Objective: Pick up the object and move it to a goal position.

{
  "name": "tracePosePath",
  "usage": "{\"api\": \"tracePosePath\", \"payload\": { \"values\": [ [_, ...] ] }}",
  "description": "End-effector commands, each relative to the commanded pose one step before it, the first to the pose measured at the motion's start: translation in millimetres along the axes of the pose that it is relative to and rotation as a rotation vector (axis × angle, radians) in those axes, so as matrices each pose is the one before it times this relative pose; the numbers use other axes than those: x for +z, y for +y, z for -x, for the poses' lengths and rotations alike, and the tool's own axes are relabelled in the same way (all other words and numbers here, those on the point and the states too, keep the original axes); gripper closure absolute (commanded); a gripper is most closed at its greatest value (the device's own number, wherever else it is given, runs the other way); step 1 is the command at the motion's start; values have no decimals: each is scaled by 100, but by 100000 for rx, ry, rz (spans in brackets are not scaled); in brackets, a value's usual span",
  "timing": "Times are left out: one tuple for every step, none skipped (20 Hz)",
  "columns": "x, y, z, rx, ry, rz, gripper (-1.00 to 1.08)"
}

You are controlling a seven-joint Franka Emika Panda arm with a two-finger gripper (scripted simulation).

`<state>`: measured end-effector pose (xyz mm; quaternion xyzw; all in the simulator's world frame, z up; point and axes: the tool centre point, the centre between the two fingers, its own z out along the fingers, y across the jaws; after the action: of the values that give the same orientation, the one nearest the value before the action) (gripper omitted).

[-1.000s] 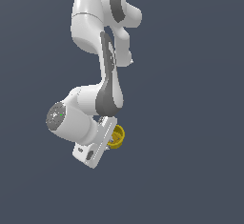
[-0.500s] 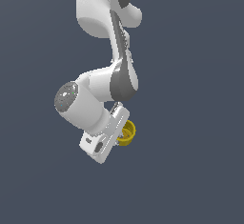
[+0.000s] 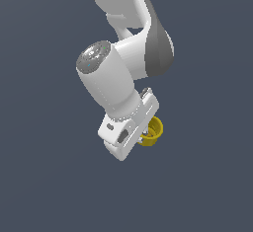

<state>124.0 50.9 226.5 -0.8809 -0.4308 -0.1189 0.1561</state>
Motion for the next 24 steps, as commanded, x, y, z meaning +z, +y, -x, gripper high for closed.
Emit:
{"api": "tracePosePath", "payload": {
  "values": [
    [-1586, -1156, -2171, 2197, 1343, 2339, 108],
    [-563, -439, -822, 881, 442, 850, 108],
    [-559, -433, -815, 874, 436, 845, 108],
    [-553, -428, -809, 865, 428, 838, 108],
    [-551, -422, -805, 863, 424, 838, 108],
    [-547, -418, -801, 858, 417, 835, 108],
    [-541, -412, -794, 851, 408, 831, 108],
    [-536, -405, -788, 844, 399, 827, 108],
    [-530, -398, -780, 837, 390, 823, 108],
    [-523, -391, -773, 829, 380, 819, 108],
    [-515, -384, -764, 820, 369, 813, 108],
    [-509, -375, -754, 811, 359, 808, 108],
    [-498, -368, -745, 797, 347, 798, 108],
    [-491, -358, -732, 787, 336, 791, 108],
    [-479, -350, -721, 772, 323, 779, 108],
    [-464, -335, -699, 750, 308, 761, 108],
    [-434, -314, -659, 703, 283, 716, 108],
    [-406, -290, -617, 659, 261, 675, 108],
    [-377, -269, -578, 613, 238, 631, 108],
    [-350, -248, -539, 568, 217, 588, 108],
    [-322, -228, -499, 524, 197, 545, 108],
    [-295, -208, -459, 481, 178, 502, 108],
    [-269, -188, -420, 439, 160, 459, 108],
    [-243, -171, -385, 395, 142, 415, 108]
  ]
}}
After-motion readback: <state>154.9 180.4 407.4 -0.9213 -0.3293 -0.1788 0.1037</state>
